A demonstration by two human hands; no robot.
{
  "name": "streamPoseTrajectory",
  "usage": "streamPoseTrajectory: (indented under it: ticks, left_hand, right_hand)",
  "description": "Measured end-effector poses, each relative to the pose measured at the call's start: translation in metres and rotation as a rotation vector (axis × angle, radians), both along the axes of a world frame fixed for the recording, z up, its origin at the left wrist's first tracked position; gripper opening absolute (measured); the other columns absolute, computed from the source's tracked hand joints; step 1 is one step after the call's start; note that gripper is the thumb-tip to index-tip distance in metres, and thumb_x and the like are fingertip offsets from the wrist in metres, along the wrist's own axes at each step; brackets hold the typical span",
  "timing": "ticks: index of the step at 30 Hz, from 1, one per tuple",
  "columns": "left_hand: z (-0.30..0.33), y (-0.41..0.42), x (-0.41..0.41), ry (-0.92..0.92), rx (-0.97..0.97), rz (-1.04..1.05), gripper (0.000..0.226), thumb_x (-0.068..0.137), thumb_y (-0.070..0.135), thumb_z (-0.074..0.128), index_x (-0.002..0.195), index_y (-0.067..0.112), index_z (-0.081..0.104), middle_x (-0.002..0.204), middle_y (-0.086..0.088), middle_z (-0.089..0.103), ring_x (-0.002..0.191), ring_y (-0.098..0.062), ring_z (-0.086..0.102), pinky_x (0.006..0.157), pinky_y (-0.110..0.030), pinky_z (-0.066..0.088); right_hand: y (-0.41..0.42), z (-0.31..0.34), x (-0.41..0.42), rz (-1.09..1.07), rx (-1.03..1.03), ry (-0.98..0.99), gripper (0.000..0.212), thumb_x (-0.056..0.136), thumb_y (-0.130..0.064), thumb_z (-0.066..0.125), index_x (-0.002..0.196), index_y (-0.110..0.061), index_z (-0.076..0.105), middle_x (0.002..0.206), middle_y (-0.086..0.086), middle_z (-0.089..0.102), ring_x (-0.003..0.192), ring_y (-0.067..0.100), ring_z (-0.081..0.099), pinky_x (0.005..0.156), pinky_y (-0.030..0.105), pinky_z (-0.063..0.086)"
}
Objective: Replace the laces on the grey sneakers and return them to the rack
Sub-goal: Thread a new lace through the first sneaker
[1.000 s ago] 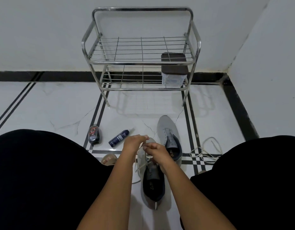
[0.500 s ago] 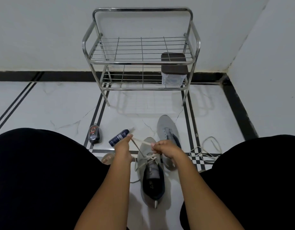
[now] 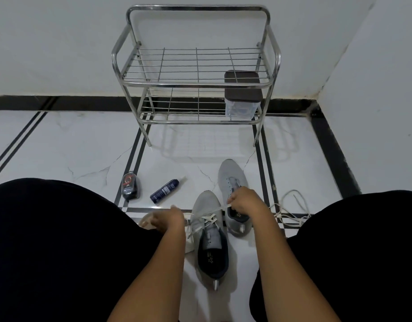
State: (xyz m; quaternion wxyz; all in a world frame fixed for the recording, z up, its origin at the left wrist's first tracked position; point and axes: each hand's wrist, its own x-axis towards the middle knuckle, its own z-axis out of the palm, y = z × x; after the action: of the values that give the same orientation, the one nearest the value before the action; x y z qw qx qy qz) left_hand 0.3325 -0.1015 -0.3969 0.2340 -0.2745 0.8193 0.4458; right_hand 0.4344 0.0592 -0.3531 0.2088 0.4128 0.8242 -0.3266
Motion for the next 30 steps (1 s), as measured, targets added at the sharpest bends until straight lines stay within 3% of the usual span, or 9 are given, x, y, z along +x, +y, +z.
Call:
streamPoseTrajectory:
  ticks: [4, 6, 10, 13, 20, 24, 26, 28, 30]
  left_hand:
    - [0.01, 0.024, 0.015, 0.1, 0.282, -0.652, 0.032, 0.102, 0.021, 0.039, 0.124, 0.007, 0.058, 0.128, -0.009, 0.059, 0.119, -0.022, 0.052, 0.092, -0.029, 0.039]
    - [0.016, 0.029, 0.019, -0.019, 0.378, -0.848, 0.032, 0.104, 0.024, 0.037, 0.121, 0.011, 0.06, 0.119, -0.005, 0.063, 0.112, -0.016, 0.053, 0.087, -0.026, 0.036]
    - [0.001, 0.025, 0.023, -0.05, 0.419, -0.994, 0.019, 0.1, 0.022, 0.048, 0.093, 0.018, 0.066, 0.092, -0.002, 0.062, 0.092, -0.016, 0.054, 0.078, -0.025, 0.04]
    - [-0.001, 0.024, 0.02, -0.011, 0.377, -0.983, 0.024, 0.097, 0.016, 0.054, 0.078, 0.022, 0.066, 0.085, -0.007, 0.058, 0.083, -0.018, 0.049, 0.07, -0.024, 0.038]
    - [-0.015, 0.024, 0.014, 0.017, 0.152, -1.094, 0.018, 0.095, 0.018, 0.055, 0.079, 0.019, 0.064, 0.077, -0.001, 0.059, 0.071, -0.014, 0.05, 0.071, -0.027, 0.038]
    - [-0.023, 0.023, 0.013, 0.034, 0.042, -1.139, 0.016, 0.095, 0.022, 0.056, 0.094, 0.014, 0.068, 0.076, 0.002, 0.06, 0.071, -0.013, 0.05, 0.059, -0.024, 0.034]
    - [-0.024, 0.023, 0.014, 0.031, 0.064, -1.14, 0.015, 0.094, 0.021, 0.056, 0.093, 0.015, 0.069, 0.074, 0.004, 0.057, 0.072, -0.013, 0.05, 0.057, -0.022, 0.034]
    - [-0.025, 0.024, 0.013, 0.034, 0.073, -1.155, 0.012, 0.094, 0.02, 0.056, 0.09, 0.017, 0.067, 0.08, 0.0, 0.06, 0.074, -0.013, 0.051, 0.059, -0.022, 0.035]
    - [-0.027, 0.024, 0.01, 0.039, 0.07, -1.166, 0.012, 0.095, 0.019, 0.056, 0.091, 0.016, 0.067, 0.086, -0.006, 0.063, 0.076, -0.015, 0.052, 0.061, -0.024, 0.036]
  right_hand:
    - [-0.014, -0.005, -0.009, -0.037, -0.047, 0.111, 0.005, 0.084, -0.009, 0.069, 0.082, -0.013, 0.066, 0.121, 0.007, 0.065, 0.105, 0.018, 0.063, 0.078, 0.022, 0.047]
    - [-0.013, -0.007, -0.011, -0.066, -0.042, 0.143, 0.015, 0.081, -0.017, 0.073, 0.07, -0.021, 0.064, 0.124, 0.006, 0.063, 0.101, 0.017, 0.062, 0.08, 0.026, 0.048]
    - [-0.009, -0.005, -0.007, -0.092, -0.029, 0.154, 0.012, 0.09, -0.019, 0.064, 0.098, -0.016, 0.073, 0.11, 0.005, 0.069, 0.094, 0.019, 0.063, 0.076, 0.024, 0.046]
    - [-0.009, -0.006, -0.003, -0.172, 0.012, 0.187, 0.016, 0.089, -0.008, 0.06, 0.094, -0.014, 0.074, 0.1, 0.008, 0.071, 0.094, 0.025, 0.066, 0.08, 0.029, 0.053]
    - [-0.012, -0.019, -0.001, -0.283, 0.001, 0.205, 0.025, 0.084, -0.004, 0.064, 0.107, -0.011, 0.07, 0.083, -0.002, 0.069, 0.07, 0.011, 0.058, 0.065, 0.02, 0.047]
    - [-0.013, -0.028, -0.001, -0.347, -0.043, 0.218, 0.049, 0.079, 0.004, 0.061, 0.127, -0.009, 0.059, 0.072, -0.01, 0.062, 0.063, 0.002, 0.054, 0.053, 0.011, 0.045]
    - [-0.015, -0.03, -0.001, -0.317, -0.082, 0.213, 0.047, 0.082, 0.005, 0.057, 0.126, -0.01, 0.059, 0.093, -0.004, 0.064, 0.076, 0.009, 0.059, 0.063, 0.01, 0.049]
    - [-0.017, -0.036, -0.002, -0.185, -0.117, 0.146, 0.04, 0.087, 0.001, 0.056, 0.124, -0.014, 0.061, 0.114, 0.003, 0.06, 0.099, 0.019, 0.059, 0.087, 0.023, 0.048]
    - [-0.019, -0.043, -0.001, -0.145, -0.179, 0.113, 0.032, 0.089, -0.004, 0.059, 0.119, -0.013, 0.065, 0.113, 0.007, 0.064, 0.103, 0.02, 0.059, 0.094, 0.029, 0.046]
